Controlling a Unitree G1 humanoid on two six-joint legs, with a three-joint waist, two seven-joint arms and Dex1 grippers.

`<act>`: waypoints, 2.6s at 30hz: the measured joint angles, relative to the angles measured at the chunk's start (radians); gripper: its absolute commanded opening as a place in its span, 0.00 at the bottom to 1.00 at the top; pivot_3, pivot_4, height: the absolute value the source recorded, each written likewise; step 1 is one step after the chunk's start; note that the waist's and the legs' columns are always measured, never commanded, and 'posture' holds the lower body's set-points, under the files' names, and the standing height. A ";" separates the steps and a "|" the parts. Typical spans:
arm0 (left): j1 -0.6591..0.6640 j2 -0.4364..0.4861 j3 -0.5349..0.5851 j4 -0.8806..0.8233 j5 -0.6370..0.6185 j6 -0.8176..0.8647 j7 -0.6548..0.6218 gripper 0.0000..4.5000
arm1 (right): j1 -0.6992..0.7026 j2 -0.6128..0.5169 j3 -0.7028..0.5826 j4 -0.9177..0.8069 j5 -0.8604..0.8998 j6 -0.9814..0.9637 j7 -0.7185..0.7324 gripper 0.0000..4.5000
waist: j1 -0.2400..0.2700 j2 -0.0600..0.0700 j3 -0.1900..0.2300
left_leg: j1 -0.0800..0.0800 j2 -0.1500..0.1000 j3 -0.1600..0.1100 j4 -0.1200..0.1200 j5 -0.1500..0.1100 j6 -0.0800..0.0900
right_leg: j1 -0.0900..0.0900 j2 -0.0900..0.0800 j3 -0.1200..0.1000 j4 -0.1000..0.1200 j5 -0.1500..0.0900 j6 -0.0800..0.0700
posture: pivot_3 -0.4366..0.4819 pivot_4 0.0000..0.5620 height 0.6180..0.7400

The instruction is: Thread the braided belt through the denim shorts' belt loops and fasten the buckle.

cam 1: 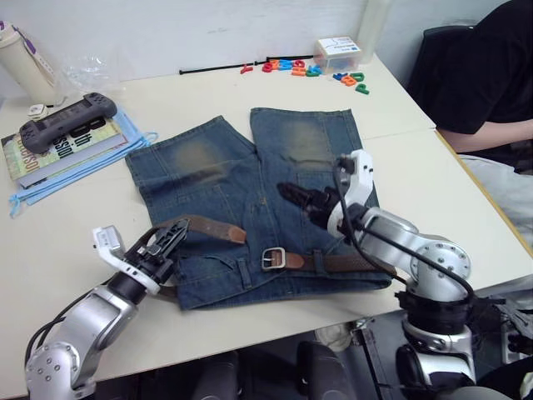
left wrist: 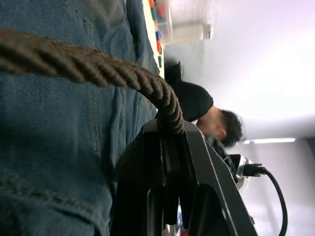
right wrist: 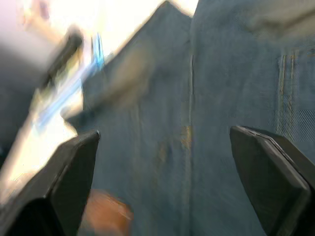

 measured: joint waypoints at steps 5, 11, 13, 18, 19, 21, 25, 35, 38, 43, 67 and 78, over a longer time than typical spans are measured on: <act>0.103 0.098 0.121 0.047 0.001 0.133 -0.161 0.00 | 0.094 -0.251 0.117 -0.229 -0.172 -0.045 0.336 1.00 | 0.005 0.000 0.000 | 0.001 0.000 -0.002 0.000 -0.002 0.001 | 0.005 0.000 -0.003 -0.007 0.000 0.000 | 0.48 0.27 0.79; 0.199 0.203 0.144 0.093 0.002 0.232 -0.269 0.00 | 0.190 -0.367 0.180 -0.302 -0.322 -0.122 0.529 1.00 | 0.009 -0.001 0.000 | 0.006 0.000 -0.004 0.000 -0.006 0.003 | 0.014 -0.001 -0.006 -0.016 0.002 -0.002 | 0.48 0.27 0.79; 0.209 0.212 0.131 0.090 0.002 0.244 -0.288 0.00 | 0.208 -0.384 0.188 -0.303 -0.376 -0.144 0.561 1.00 | 0.018 -0.001 0.000 | 0.006 0.001 -0.004 0.001 -0.007 0.002 | 0.014 -0.001 -0.006 -0.018 0.004 -0.004 | 0.48 0.27 0.79; 0.186 0.214 0.060 0.076 0.002 0.217 -0.254 0.00 | 0.243 -0.389 0.184 -0.303 -0.445 -0.167 0.597 1.00 | 0.032 0.000 0.000 | 0.005 0.003 -0.005 0.000 -0.008 0.001 | 0.015 -0.002 -0.007 -0.022 0.005 -0.006 | 0.48 0.27 0.79; 0.171 0.210 0.039 0.075 0.002 0.203 -0.234 0.00 | 0.245 -0.389 0.181 -0.303 -0.448 -0.167 0.601 1.00 | 0.034 0.000 0.000 | 0.005 0.003 -0.005 0.000 -0.008 0.001 | 0.016 -0.002 -0.007 -0.023 0.006 -0.006 | 0.48 0.27 0.79; 0.143 0.196 0.002 0.067 0.002 0.175 -0.197 0.00 | 0.247 -0.388 0.171 -0.306 -0.451 -0.165 0.602 1.00 | 0.037 0.000 0.000 | 0.004 0.004 -0.005 0.000 -0.008 0.000 | 0.016 -0.002 -0.007 -0.024 0.007 -0.006 | 0.48 0.27 0.79; 0.125 0.195 -0.057 0.045 0.001 0.135 -0.126 0.00 | 0.249 -0.388 0.133 -0.335 -0.447 -0.157 0.597 1.00 | 0.038 0.000 0.000 | 0.004 0.004 -0.004 0.000 -0.008 0.000 | 0.015 -0.001 -0.008 -0.025 0.007 -0.006 | 0.48 0.27 0.79; 0.125 0.200 -0.117 0.003 0.002 0.049 -0.019 0.00 | 0.249 -0.367 0.101 -0.364 -0.419 -0.119 0.568 1.00 | 0.050 0.000 0.000 | 0.004 0.004 -0.003 0.001 -0.008 0.000 | 0.016 0.000 -0.009 -0.025 0.007 -0.005 | 0.48 0.27 0.79; 0.154 0.193 -0.123 -0.029 0.005 0.011 0.033 0.00 | 0.249 -0.363 0.096 -0.364 -0.419 -0.117 0.558 1.00 | 0.049 0.000 0.000 | 0.004 0.004 -0.003 0.001 -0.008 0.000 | 0.016 0.000 -0.009 -0.025 0.007 -0.005 | 0.48 0.27 0.79; 0.195 0.155 -0.161 -0.091 0.035 -0.045 0.091 0.00 | 0.249 -0.345 0.096 -0.364 -0.415 -0.102 0.542 1.00 | 0.051 0.000 0.000 | 0.004 0.004 -0.003 0.001 -0.008 0.000 | 0.016 0.000 -0.009 -0.025 0.007 -0.005 | 0.48 0.27 0.79; -0.014 0.177 -0.352 -0.063 0.379 0.014 -0.146 0.00 | 0.302 -0.398 0.073 -0.377 -0.421 -0.052 0.576 1.00 | 0.054 0.000 0.000 | 0.004 0.000 -0.002 0.001 -0.006 0.003 | 0.017 0.000 -0.009 -0.025 0.008 -0.003 | 0.48 0.27 0.79; -0.101 0.167 -0.429 -0.068 0.551 0.073 -0.247 0.00 | 0.369 -0.523 0.139 -0.419 -0.555 -0.114 0.689 1.00 | 0.056 0.000 0.000 | 0.004 -0.001 -0.002 0.002 -0.006 0.004 | 0.017 -0.001 -0.009 -0.025 0.009 -0.002 | 0.48 0.27 0.79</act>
